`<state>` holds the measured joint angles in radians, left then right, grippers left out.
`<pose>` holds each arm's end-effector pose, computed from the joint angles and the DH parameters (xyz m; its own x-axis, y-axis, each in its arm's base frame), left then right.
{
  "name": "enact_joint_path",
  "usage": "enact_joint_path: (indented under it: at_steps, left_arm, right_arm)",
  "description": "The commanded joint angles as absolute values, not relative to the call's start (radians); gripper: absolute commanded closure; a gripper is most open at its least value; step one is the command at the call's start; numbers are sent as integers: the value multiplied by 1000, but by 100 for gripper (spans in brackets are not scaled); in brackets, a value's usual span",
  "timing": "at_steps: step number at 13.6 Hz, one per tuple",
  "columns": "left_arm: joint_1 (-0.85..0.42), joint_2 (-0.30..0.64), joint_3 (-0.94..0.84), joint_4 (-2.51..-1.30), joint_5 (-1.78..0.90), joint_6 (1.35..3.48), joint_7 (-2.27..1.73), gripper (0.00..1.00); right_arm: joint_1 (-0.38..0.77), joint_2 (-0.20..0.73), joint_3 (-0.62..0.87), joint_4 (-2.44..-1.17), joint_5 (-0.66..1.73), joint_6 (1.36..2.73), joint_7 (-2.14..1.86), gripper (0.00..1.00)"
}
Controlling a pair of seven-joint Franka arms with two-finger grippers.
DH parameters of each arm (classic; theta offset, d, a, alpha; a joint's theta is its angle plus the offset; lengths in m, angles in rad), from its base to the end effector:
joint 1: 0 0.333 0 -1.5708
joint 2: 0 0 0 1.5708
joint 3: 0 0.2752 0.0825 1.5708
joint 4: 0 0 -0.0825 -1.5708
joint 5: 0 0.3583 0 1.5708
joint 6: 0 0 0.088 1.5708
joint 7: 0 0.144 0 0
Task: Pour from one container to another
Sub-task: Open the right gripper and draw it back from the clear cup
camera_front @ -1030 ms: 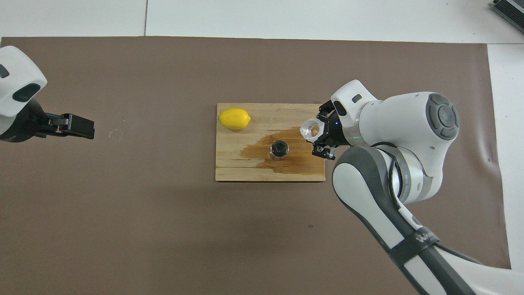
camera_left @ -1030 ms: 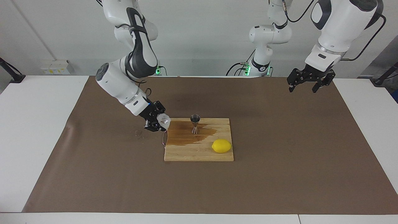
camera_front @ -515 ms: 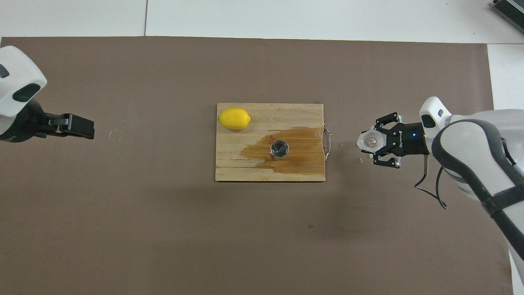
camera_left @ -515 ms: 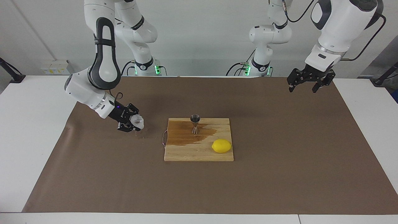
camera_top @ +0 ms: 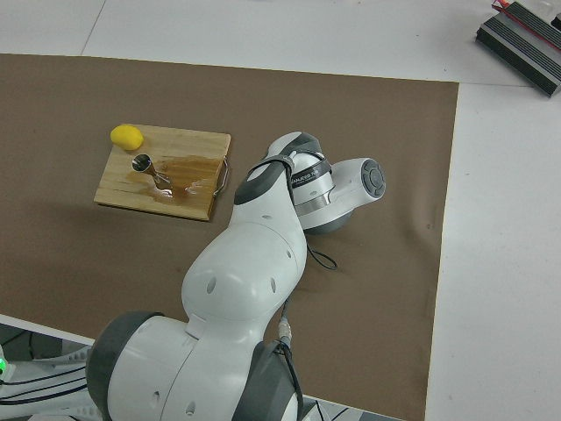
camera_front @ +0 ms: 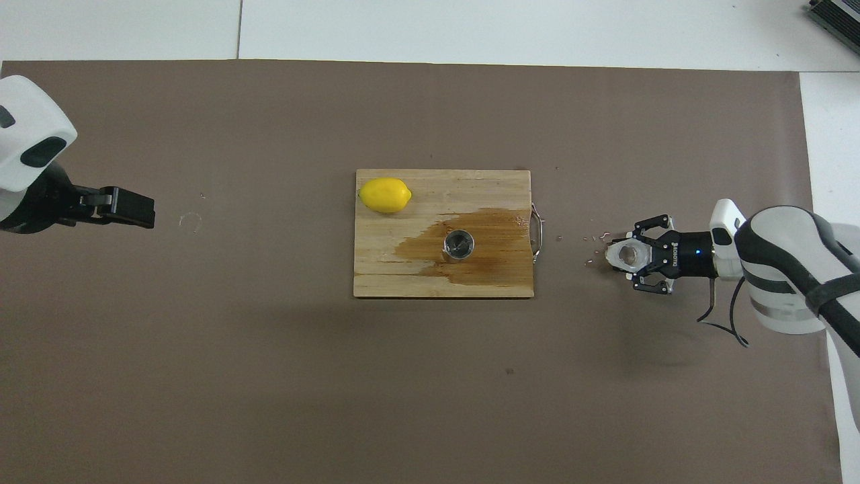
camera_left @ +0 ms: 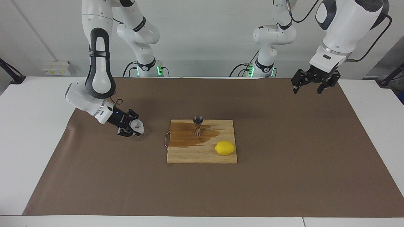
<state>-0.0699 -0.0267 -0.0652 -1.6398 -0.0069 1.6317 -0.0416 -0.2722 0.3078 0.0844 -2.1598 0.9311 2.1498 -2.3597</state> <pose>0.5223 -0.0723 0.5352 0.9955 -0.0929 0.0183 -0.0931 -0.9956 0.0059 0.5140 -0.0371 0.1978 0.0275 0.7227 0.6906 0.9961 -0.0780 0.0421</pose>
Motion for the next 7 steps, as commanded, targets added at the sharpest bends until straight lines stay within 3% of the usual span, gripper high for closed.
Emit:
enact_joint_path:
  at_steps: [1,5,7]
  left_arm:
    - [-74,-48,-58,-1660,-8,1624,-40,0]
    - [-74,-48,-60,-1660,-8,1623,-40,0]
    - [-74,-48,-58,-1660,-8,1624,-40,0]
  right_arm:
    - [-281,310,98,-2143,953,2131,-2379,0]
    - [-261,143,97,-2137,779,2102,-2112,0]
    - [-265,80,95,-2135,674,2025,-1935,0]
